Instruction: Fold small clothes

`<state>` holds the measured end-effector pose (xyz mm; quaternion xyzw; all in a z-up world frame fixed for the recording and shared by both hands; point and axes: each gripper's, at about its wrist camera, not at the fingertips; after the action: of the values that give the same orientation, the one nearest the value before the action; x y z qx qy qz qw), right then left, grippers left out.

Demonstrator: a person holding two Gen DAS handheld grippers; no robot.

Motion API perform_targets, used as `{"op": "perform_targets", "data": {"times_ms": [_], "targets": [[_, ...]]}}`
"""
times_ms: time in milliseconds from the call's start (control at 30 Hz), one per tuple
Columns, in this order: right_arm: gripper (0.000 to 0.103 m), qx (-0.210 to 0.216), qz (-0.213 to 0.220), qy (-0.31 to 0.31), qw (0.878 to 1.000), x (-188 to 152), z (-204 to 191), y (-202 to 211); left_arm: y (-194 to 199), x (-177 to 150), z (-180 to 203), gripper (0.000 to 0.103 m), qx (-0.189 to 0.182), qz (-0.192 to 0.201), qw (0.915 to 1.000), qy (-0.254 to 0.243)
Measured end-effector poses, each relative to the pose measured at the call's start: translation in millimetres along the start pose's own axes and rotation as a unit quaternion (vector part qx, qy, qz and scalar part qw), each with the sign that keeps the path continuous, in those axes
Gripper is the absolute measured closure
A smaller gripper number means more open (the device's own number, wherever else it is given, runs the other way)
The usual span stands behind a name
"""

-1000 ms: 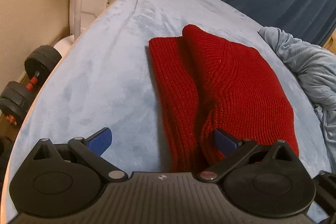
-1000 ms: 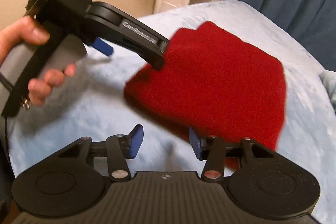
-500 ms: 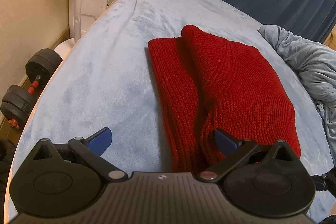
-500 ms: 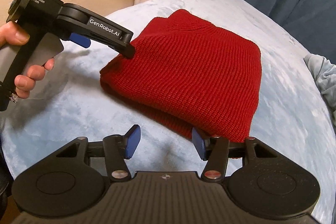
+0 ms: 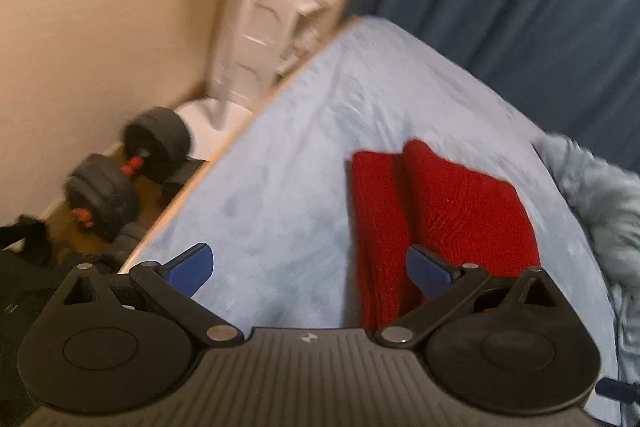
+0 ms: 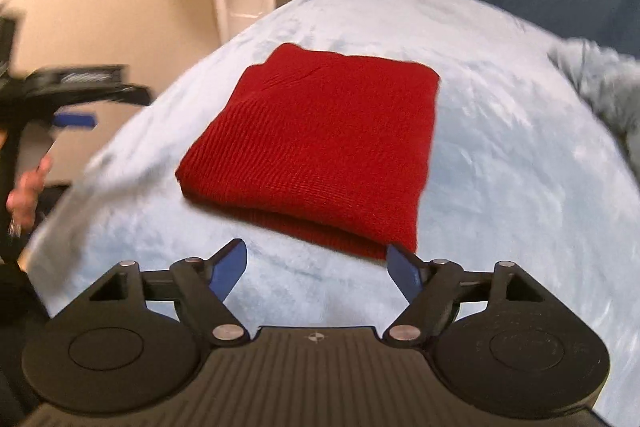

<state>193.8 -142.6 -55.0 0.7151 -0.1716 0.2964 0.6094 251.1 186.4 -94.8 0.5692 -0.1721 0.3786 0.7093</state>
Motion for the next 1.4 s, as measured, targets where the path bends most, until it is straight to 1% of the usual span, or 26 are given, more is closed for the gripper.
{"op": "perform_targets", "data": {"times_ms": [33, 67, 133, 233, 300, 333, 400, 433, 533, 633, 700, 800, 900, 933, 1000, 1033, 1067, 1100, 1133, 1167, 1233, 1267, 1300, 1333, 1367, 1400], "targets": [[0.023, 0.004, 0.000, -0.010, 1.000, 0, 4, 2, 8, -3, 1, 0.000, 0.005, -0.002, 0.9999, 0.009], [0.022, 0.007, 0.000, -0.017, 1.000, -1, 8, 4, 14, -6, 3, 0.000, 0.001, -0.009, 0.9997, 0.021], [0.022, 0.017, -0.001, -0.027, 0.999, -1, 15, 7, 22, -17, 5, 0.000, -0.024, -0.037, 0.9975, 0.055], [0.022, 0.028, 0.002, -0.031, 0.999, 5, 29, 7, 22, -34, 14, 0.000, -0.055, -0.072, 0.9909, 0.100], [0.022, 0.036, 0.010, -0.037, 0.999, 21, 44, 3, 14, -44, 23, 0.000, -0.071, -0.091, 0.9866, 0.115], [0.022, 0.041, 0.015, -0.048, 0.998, 32, 56, 1, 7, -49, 27, 0.000, -0.080, -0.102, 0.9830, 0.130], [0.019, 0.056, 0.021, -0.083, 0.995, 61, 85, -14, -9, -58, 34, 0.000, -0.094, -0.115, 0.9767, 0.155], [0.017, 0.063, 0.020, -0.101, 0.993, 75, 100, -25, -19, -62, 37, 0.000, -0.093, -0.122, 0.9738, 0.168], [0.015, 0.091, 0.000, -0.160, 0.983, 121, 147, -77, -45, -71, 46, 0.000, -0.084, -0.134, 0.9678, 0.196], [0.015, 0.087, -0.025, -0.210, 0.974, 161, 183, -142, -68, -74, 47, 0.000, -0.077, -0.138, 0.9626, 0.220], [0.015, 0.084, -0.028, -0.220, 0.971, 181, 196, -185, -83, -77, 45, 0.000, -0.066, -0.139, 0.9591, 0.238], [0.015, 0.074, -0.043, -0.218, 0.972, 198, 204, -248, -95, -77, 37, 0.000, -0.058, -0.131, 0.9563, 0.255], [0.015, 0.073, -0.073, -0.233, 0.967, 205, 206, -305, -97, -75, 30, 0.001, -0.052, -0.118, 0.9539, 0.271], [0.016, 0.081, -0.083, -0.237, 0.965, 206, 205, -320, -97, -75, 28, 0.002, -0.050, -0.115, 0.9518, 0.280], [0.017, 0.123, -0.108, -0.248, 0.955, 204, 201, -346, -95, -75, 26, 0.016, -0.038, -0.109, 0.9499, 0.290], [0.029, 0.150, -0.119, -0.245, 0.950, 203, 197, -354, -95, -74, 25, 0.024, -0.031, -0.110, 0.9507, 0.288], [0.050, 0.160, -0.111, -0.223, 0.955, 203, 192, -354, -95, -71, 25, 0.032, -0.025, -0.112, 0.9512, 0.286], [0.061, 0.152, -0.101, -0.183, 0.966, 201, 185, -350, -95, -66, 24, 0.035, -0.025, -0.115, 0.9518, 0.283], [0.071, 0.146, -0.100, -0.167, 0.970, 198, 184, -345, -98, -61, 23, 0.040, -0.028, -0.120, 0.9555, 0.268], [0.074, 0.143, -0.094, -0.182, 0.968, 191, 190, -336, -99, -55, 23, 0.044, -0.029, -0.124, 0.9597, 0.251], [0.076, 0.126, -0.080, -0.225, 0.963, 175, 207, -309, -109, -31, 21, 0.045, -0.040, -0.133, 0.9700, 0.199], [0.076, 0.111, -0.065, -0.246, 0.961, 160, 216, -290, -117, -17, 21, 0.046, -0.046, -0.135, 0.9757, 0.166], [0.076, 0.091, -0.053, -0.275, 0.956, 137, 224, -267, -129, 3, 24, 0.046, -0.060, -0.140, 0.9806, 0.124], [0.076, 0.071, -0.043, -0.309, 0.947, 110, 230, -243, -144, 20, 29, 0.046, -0.074, -0.150, 0.9827, 0.080], [0.076, 0.053, -0.031, -0.350, 0.935, 80, 234, -218, -161, 38, 37, 0.046, -0.087, -0.162, 0.9820, 0.042], [0.076, 0.038, -0.016, -0.394, 0.918, 43, 232, -192, -181, 55, 48, 0.046, -0.105, -0.181, 0.9779, 0.007]]}}
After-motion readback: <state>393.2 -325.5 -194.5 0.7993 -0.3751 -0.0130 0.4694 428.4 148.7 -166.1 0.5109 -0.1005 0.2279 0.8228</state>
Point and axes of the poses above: each gripper's, at about its wrist camera, not at the fingertips, and y roughly against the way its jaws point, z to its right, x to its top, and after that the axes turned 3 degrees about z, right-handed
